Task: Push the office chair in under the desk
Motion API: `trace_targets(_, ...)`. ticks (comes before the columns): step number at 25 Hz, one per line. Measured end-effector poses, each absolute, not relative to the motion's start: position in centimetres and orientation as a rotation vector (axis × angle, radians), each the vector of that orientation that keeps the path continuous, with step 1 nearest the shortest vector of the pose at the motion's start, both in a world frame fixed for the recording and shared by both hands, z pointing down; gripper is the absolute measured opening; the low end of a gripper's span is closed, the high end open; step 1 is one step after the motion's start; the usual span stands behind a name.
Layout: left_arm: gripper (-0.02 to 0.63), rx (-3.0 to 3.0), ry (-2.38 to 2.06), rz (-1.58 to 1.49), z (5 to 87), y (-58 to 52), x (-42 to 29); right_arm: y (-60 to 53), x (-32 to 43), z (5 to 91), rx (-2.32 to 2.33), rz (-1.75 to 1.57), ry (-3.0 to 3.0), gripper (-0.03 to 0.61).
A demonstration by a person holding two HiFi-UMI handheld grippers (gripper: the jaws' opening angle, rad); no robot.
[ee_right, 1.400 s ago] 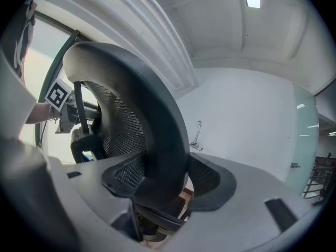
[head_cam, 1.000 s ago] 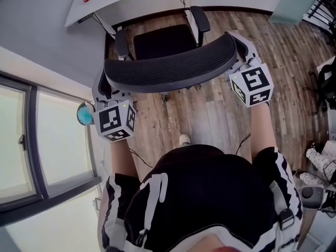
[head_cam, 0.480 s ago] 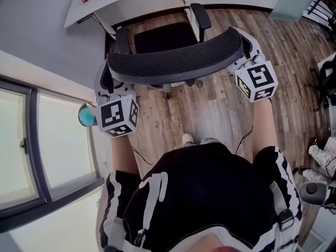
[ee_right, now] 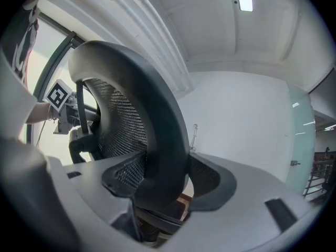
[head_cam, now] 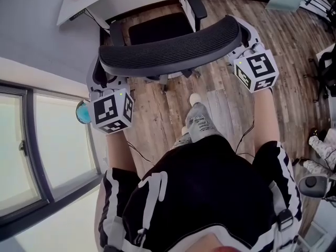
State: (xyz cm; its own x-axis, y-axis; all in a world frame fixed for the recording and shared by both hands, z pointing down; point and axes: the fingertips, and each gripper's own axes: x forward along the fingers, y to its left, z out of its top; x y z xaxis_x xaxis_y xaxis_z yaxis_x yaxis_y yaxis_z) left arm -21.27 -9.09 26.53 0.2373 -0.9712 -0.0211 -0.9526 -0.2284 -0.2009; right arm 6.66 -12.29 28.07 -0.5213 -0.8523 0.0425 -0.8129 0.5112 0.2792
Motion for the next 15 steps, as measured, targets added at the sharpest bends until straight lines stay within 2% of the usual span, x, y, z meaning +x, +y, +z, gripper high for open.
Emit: trace_targets(15,0.222,-2.326,1.841,-0.179,26.4,-11.1,-21.4,-14.4,6.5,27.9,1.426,-0.331,-2.595,0.256)
